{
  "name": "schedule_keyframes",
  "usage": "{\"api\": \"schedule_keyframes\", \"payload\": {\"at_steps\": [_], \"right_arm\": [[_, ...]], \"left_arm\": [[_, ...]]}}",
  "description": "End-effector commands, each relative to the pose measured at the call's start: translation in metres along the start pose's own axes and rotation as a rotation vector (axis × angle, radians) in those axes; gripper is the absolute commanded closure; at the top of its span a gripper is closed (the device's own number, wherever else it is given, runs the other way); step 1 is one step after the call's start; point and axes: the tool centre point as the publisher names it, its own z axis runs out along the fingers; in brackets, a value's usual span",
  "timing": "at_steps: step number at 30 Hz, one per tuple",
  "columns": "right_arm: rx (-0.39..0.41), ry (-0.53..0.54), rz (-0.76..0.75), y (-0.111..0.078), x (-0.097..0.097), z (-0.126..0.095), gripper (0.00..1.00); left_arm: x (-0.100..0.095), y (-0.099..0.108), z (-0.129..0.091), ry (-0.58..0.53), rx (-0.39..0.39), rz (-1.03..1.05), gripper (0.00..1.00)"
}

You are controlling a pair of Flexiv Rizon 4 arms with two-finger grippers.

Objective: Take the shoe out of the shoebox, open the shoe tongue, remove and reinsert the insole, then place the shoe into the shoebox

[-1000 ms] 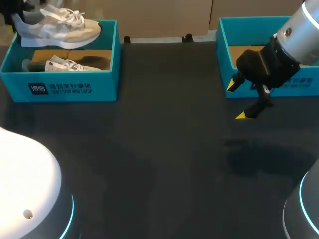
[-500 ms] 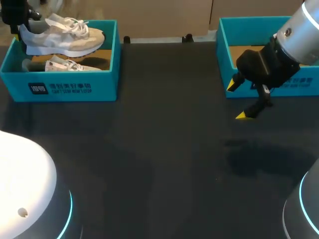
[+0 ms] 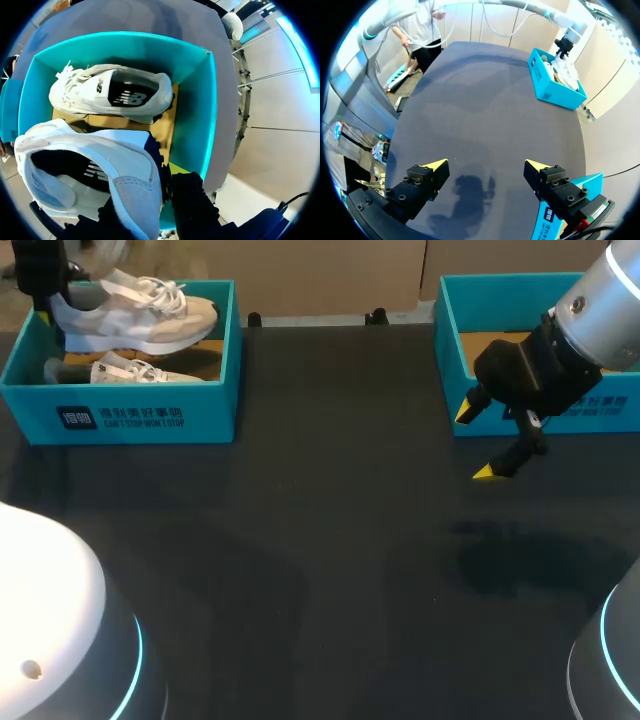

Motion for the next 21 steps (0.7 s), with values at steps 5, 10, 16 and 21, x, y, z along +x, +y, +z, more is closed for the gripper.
{"api": "schedule_keyframes", "payload": {"at_steps": [5,10,16,21], "right_arm": [[0.002,0.0,0.001,0.0,0.0,0.001,0.0],[0.002,0.0,0.001,0.0,0.0,0.001,0.0],[0.002,0.0,0.001,0.0,0.0,0.001,0.0],[0.002,0.0,0.001,0.0,0.0,0.001,0.0]], "left_arm": [[0.0,0.015,0.012,0.001,0.01,-0.009,1.0],[0.0,0.02,0.024,0.018,0.006,-0.003,1.0],[-0.002,0.029,0.035,0.015,0.0,-0.003,1.0],[-0.003,0.032,0.038,0.012,-0.008,-0.006,1.0]]}}
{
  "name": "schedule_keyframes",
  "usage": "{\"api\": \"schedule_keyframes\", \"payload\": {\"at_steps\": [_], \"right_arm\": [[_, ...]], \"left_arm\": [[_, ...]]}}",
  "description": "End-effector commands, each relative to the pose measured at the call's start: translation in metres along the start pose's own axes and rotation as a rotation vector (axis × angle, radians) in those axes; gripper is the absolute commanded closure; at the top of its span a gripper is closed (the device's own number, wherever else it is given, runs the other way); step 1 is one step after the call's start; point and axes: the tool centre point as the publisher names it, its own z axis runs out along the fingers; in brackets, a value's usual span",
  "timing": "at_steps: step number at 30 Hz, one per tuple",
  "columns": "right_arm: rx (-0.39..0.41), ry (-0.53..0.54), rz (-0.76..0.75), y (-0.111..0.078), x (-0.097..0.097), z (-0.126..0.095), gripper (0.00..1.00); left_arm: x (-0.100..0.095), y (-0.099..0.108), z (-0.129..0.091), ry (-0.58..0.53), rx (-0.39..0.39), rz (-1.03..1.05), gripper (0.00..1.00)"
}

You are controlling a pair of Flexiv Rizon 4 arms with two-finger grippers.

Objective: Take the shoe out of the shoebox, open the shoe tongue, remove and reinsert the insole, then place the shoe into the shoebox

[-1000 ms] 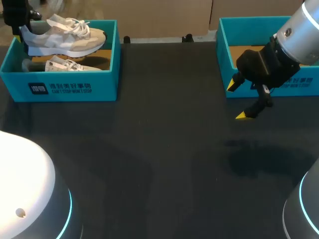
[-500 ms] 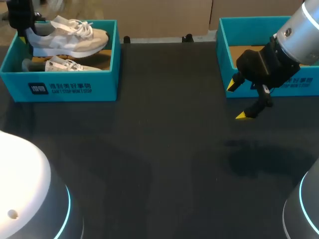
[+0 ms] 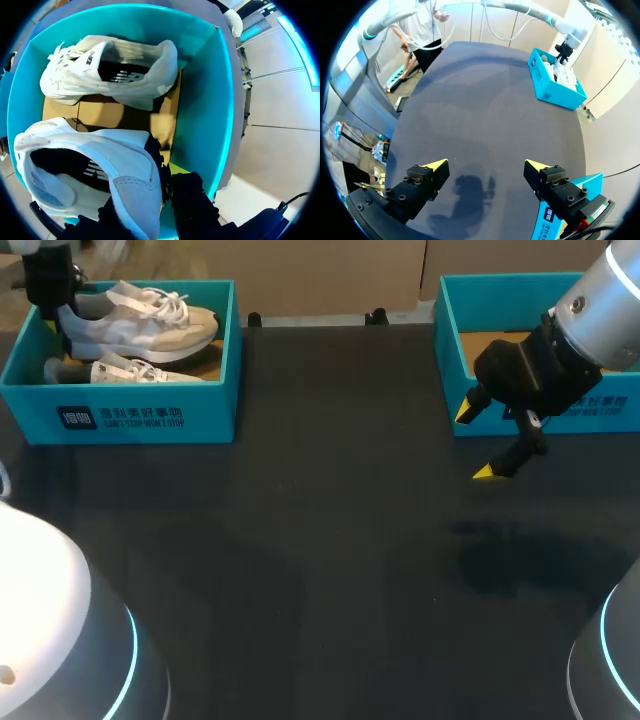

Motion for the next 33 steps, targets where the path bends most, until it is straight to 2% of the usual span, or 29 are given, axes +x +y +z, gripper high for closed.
{"api": "schedule_keyframes", "payload": {"at_steps": [1,14,33], "right_arm": [[0.002,0.0,0.001,0.0,0.0,0.001,0.0],[0.002,0.0,0.001,0.0,0.0,0.001,0.0],[0.002,0.0,0.001,0.0,0.0,0.001,0.0]], "left_arm": [[-0.001,0.01,0.005,-0.003,0.007,0.001,1.0],[-0.008,0.02,0.026,-0.004,0.015,0.017,1.0],[-0.008,0.022,0.054,0.014,0.06,0.058,1.0]]}}
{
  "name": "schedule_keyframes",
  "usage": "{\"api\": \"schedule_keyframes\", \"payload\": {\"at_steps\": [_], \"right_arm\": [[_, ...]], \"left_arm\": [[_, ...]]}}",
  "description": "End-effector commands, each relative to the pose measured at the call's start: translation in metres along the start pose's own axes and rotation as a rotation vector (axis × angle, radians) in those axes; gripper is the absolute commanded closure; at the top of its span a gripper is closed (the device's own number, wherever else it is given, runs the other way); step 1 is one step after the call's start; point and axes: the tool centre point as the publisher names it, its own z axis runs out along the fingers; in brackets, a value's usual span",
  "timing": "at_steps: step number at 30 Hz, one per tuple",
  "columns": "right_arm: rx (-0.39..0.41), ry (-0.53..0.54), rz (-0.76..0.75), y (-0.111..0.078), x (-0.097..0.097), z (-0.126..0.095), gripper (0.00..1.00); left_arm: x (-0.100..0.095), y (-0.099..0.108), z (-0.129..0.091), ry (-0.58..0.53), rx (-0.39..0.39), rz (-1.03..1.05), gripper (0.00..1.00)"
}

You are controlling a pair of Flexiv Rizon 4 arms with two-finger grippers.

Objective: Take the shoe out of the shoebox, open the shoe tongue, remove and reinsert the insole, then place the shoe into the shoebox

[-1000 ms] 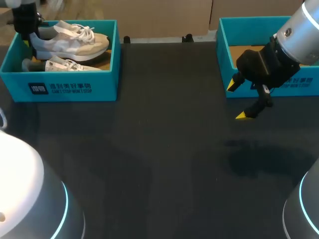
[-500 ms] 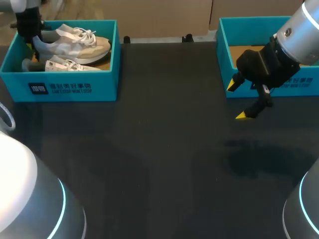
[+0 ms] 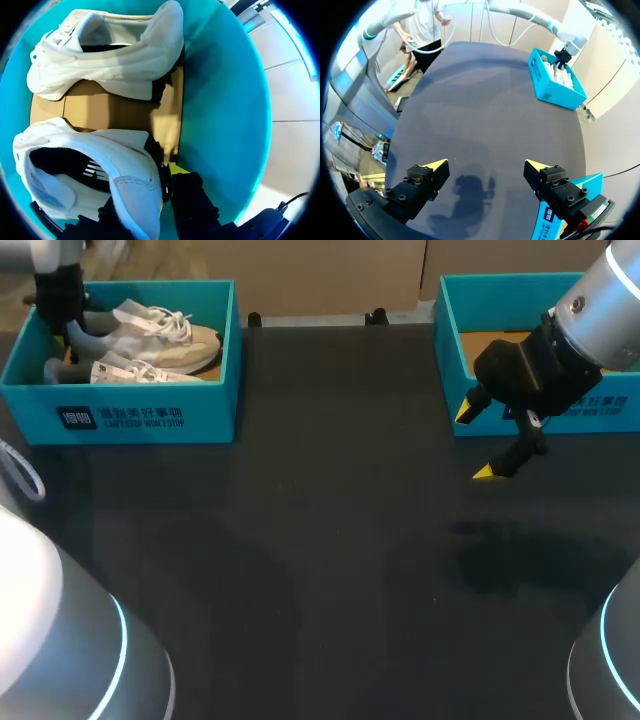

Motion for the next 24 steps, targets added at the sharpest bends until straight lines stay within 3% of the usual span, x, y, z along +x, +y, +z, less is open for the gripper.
{"api": "schedule_keyframes", "payload": {"at_steps": [1,12,18,24], "right_arm": [[0.002,0.0,0.001,0.0,0.0,0.001,0.0],[0.002,0.0,0.001,0.0,0.0,0.001,0.0],[0.002,0.0,0.001,0.0,0.0,0.001,0.0],[0.002,0.0,0.001,0.0,0.0,0.001,0.0]], "left_arm": [[-0.002,0.012,0.007,0.0,0.027,0.01,1.0],[-0.003,0.009,0.02,0.026,0.058,0.026,1.0],[-0.003,0.008,0.021,0.034,0.063,0.039,0.56],[-0.002,0.005,0.017,0.033,0.061,0.056,0.44]]}}
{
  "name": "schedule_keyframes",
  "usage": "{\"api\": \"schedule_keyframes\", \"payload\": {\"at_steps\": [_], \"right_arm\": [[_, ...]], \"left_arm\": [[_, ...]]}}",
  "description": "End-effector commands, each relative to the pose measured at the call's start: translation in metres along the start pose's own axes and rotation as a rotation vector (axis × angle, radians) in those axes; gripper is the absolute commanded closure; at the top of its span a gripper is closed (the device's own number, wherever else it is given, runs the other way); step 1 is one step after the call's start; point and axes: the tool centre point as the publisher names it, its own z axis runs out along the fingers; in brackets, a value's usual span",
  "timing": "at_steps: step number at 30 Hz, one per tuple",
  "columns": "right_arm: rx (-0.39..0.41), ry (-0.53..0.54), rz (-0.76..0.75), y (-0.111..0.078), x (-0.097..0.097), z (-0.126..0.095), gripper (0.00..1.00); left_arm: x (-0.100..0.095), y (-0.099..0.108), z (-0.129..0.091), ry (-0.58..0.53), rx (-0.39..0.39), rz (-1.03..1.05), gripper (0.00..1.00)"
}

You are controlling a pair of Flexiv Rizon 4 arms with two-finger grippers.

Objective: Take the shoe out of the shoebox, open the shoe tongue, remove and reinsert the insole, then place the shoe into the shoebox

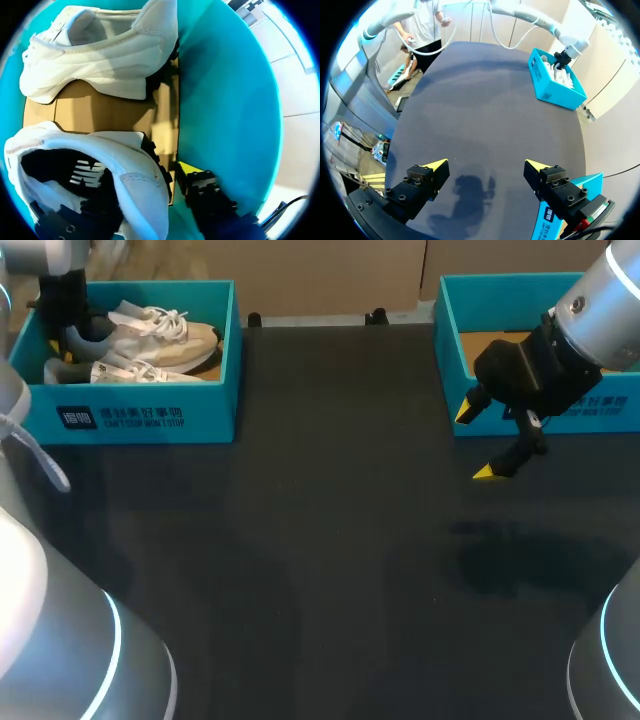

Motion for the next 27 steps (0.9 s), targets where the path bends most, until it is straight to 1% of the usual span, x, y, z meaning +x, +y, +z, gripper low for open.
{"api": "schedule_keyframes", "payload": {"at_steps": [1,4,9,12,14,15,17,22,25,27], "right_arm": [[0.002,0.0,0.001,0.0,0.0,0.001,0.0],[0.002,0.0,0.001,0.0,0.0,0.001,0.0],[0.002,0.0,0.001,0.0,0.0,0.001,0.0],[0.002,0.0,0.001,0.0,0.0,0.001,0.0],[0.002,0.0,0.001,0.0,0.0,0.001,0.0],[0.002,0.0,0.001,0.0,0.0,0.001,0.0],[0.002,0.0,0.001,0.0,0.0,0.001,0.0],[0.002,0.0,0.001,0.0,0.0,0.001,0.0],[0.002,0.0,0.001,0.0,0.0,0.001,0.0],[0.002,0.0,0.001,0.0,0.0,0.001,0.0]], "left_arm": [[-0.003,0.004,0.0,-0.002,0.012,0.01,0.43],[-0.003,0.002,-0.005,-0.008,0.007,0.018,0.41],[-0.004,-0.001,-0.019,-0.034,-0.009,0.035,0.37],[-0.004,-0.003,-0.026,-0.04,-0.016,0.041,0.42],[-0.004,-0.004,-0.028,-0.044,-0.015,0.045,0.43],[-0.004,-0.005,-0.029,-0.044,-0.016,0.047,0.46],[-0.003,-0.007,-0.03,-0.043,-0.018,0.051,0.47],[0.0,-0.01,-0.037,-0.045,-0.018,0.058,0.43],[0.001,-0.012,-0.042,-0.042,-0.016,0.06,0.38],[0.002,-0.013,-0.046,-0.046,-0.01,0.062,0.31]]}}
